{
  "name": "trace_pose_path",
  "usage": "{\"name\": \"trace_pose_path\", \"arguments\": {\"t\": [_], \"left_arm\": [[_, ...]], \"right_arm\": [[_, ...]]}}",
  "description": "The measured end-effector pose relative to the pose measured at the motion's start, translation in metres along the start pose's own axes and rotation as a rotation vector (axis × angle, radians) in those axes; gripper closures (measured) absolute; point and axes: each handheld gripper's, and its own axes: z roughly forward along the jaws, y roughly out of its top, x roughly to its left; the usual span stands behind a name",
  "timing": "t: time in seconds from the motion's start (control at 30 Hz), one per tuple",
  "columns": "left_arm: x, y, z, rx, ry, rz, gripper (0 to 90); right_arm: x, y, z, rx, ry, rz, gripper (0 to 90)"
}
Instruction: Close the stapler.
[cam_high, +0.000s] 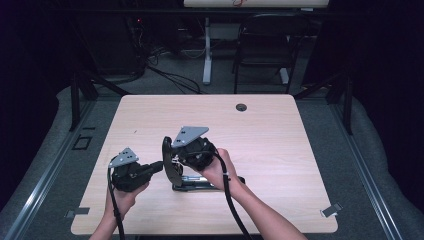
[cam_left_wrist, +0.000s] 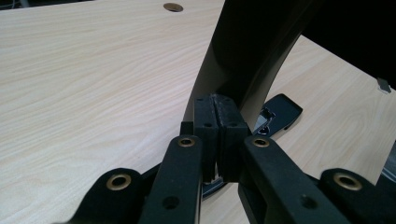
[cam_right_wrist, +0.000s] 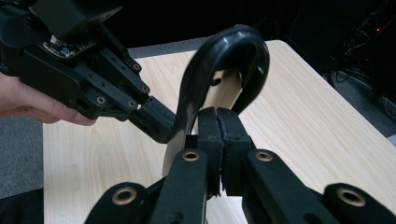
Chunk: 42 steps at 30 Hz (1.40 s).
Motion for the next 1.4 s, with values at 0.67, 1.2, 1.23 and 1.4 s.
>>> {"name": "trace_pose_path", "arguments": {"t": [0.67,1.2,1.23,1.4], "left_arm": [[-0.003,0.000,0.005,0.034,-0.014,0.024,86.1],[-0.001,0.000,0.004,0.030,-0.026,0.024,74.3],[-0.002,0.000,0.004,0.028,-0.032,0.027,74.2],[-0.004,0.000,0.005,0.037,-0.043,0.041,76.7]], "right_arm": [[-0.006,-0.010,-0.007,-0.005,-0.006,0.026,89.5],[-0.009,-0.017,-0.012,-0.014,-0.001,0.043,89.4],[-0.009,-0.017,-0.012,-0.015,-0.001,0.044,89.3],[-0.009,-0.018,-0.012,-0.012,-0.002,0.044,89.4]]}}
